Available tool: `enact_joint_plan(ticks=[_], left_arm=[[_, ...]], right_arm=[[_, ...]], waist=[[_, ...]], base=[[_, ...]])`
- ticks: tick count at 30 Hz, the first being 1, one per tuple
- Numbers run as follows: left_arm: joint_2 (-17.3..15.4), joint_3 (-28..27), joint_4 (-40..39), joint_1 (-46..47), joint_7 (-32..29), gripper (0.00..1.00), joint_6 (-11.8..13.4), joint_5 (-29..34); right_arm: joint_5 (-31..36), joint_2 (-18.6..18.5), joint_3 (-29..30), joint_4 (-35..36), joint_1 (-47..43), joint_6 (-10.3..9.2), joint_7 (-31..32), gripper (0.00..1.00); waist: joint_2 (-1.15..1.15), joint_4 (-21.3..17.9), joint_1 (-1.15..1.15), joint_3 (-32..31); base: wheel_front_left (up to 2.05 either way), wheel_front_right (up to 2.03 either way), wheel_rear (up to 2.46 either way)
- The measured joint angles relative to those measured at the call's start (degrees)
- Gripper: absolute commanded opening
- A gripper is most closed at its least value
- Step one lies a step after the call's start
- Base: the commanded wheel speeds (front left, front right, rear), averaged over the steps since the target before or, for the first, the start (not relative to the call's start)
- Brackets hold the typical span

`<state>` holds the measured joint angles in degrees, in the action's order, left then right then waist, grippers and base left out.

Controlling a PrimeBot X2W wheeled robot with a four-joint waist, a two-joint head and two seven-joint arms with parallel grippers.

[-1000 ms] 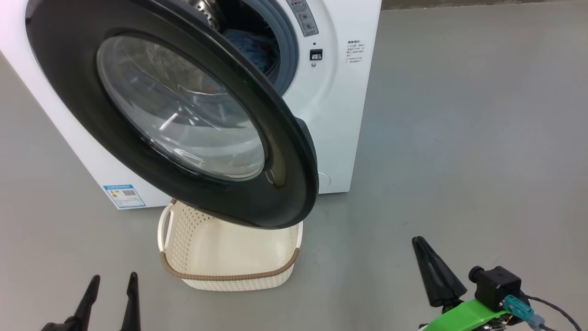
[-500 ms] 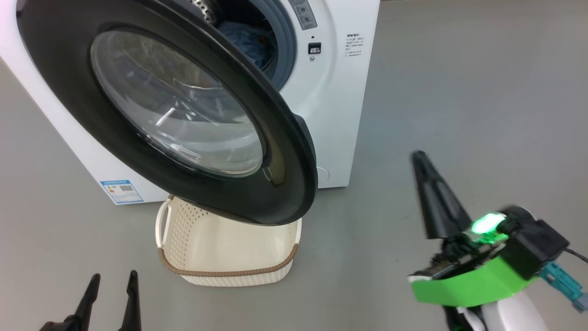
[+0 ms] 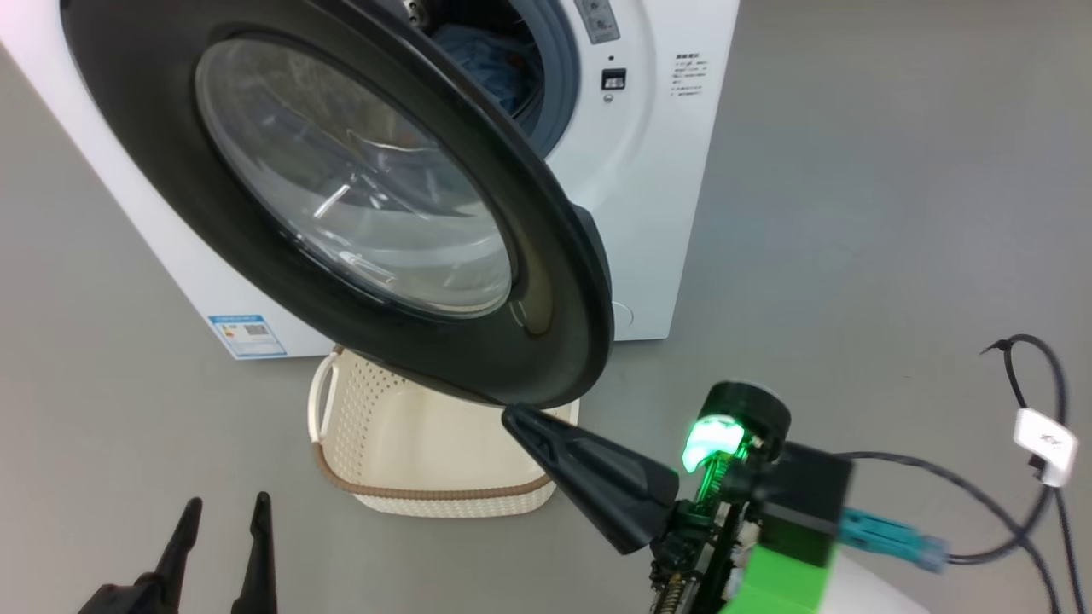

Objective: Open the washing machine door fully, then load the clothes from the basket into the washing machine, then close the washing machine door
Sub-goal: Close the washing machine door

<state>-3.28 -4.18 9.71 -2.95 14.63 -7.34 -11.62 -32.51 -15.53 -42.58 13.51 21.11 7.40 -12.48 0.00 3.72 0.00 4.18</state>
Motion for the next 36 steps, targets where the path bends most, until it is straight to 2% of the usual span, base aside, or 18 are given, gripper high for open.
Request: enact_joint_plan(ticks=[8,17,27,36], left_arm=[[0.2,1.2,0.3,1.2,0.0,1.0,0.0,-0.3],[0.4,2.3,0.2,3.7,0.0,1.0,0.0,-0.8],[0.5,4.2,0.3,5.8,0.0,1.0,0.0,-1.1],[0.5,5.7,0.8,7.5,0.0,1.0,0.0,-2.0]], right_arm=[[-3.6,-1.6,-7.3,-9.7,1.8,0.0,2.9,0.0],[-5.2,-2.2,-8.2,-18.3,3.6,0.0,1.8,0.0],[-4.2,-0.9,-5.2,-25.6,4.8,0.0,-0.7,0.0],[-1.3,0.5,0.6,-29.6,6.2,0.0,-1.8,0.0]], waist=[[0.0,1.8,0.0,1.4],[0.0,3.7,0.0,4.3],[0.0,5.9,0.0,7.3],[0.0,7.5,0.0,9.8]], base=[[0.0,0.0,0.0],[0.0,0.0,0.0],[0.0,0.0,0.0],[0.0,0.0,0.0]])
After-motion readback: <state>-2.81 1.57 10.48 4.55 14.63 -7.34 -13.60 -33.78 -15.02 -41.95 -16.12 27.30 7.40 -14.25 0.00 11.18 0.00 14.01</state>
